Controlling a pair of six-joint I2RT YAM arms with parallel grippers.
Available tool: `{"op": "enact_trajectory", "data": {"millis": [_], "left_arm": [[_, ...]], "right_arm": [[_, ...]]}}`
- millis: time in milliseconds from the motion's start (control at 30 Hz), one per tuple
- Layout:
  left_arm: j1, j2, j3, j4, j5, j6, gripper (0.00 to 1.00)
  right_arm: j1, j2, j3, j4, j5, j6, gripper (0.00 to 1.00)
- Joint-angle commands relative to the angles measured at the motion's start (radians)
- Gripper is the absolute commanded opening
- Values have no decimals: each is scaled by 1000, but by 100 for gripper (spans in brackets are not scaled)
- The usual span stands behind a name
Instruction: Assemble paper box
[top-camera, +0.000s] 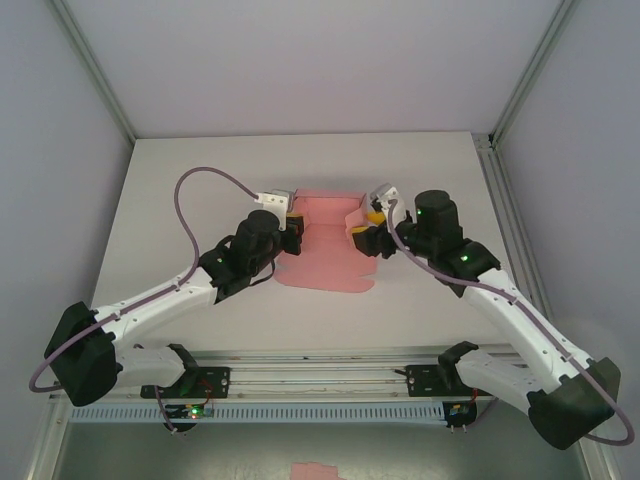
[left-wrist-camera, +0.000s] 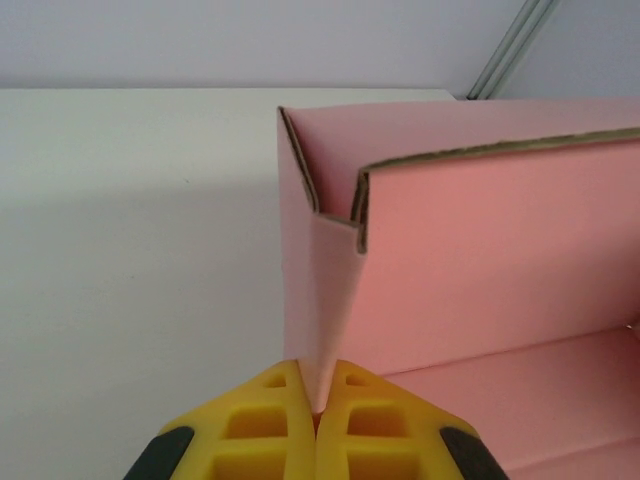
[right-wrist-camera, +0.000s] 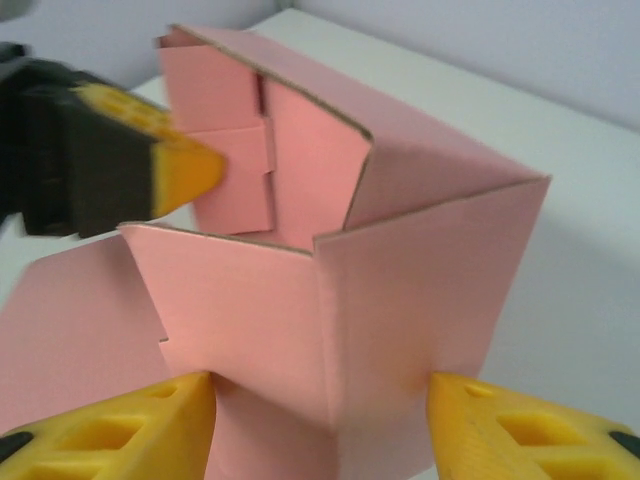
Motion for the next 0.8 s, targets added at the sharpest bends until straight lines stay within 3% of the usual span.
{"op": "enact_trajectory", "data": {"millis": [0,67,167,267,400,533,600,700,767], "left_arm": [[-5,-13,31,52,60,-10,0],[-6,-11,33,53,70,-15,0],[-5,-8,39,43,65,-20,0],[-7,-7,42,44,67,-28,0],[-9,6,51,46,70,-35,0],[-11,24,60,25,37,-28,0],[-11,44,75,-33,1,-31,0],[-9,98,103,-175,-60,-65,0],[-7,116,80,-166,-32,-58,0]], "right_arm": [[53,18,1,104,406,33,56],[84,33,-19,158,518,58,55],[100,55,-46,230,578,84,47],[105,95,-41,254,622,101,33],[129,165,-9,239,618,67,25],[127,175,-5,215,466,38,49],[97,144,-28,207,366,66,49],[8,84,-83,164,227,177,57],[-44,47,-147,170,136,210,62]]}}
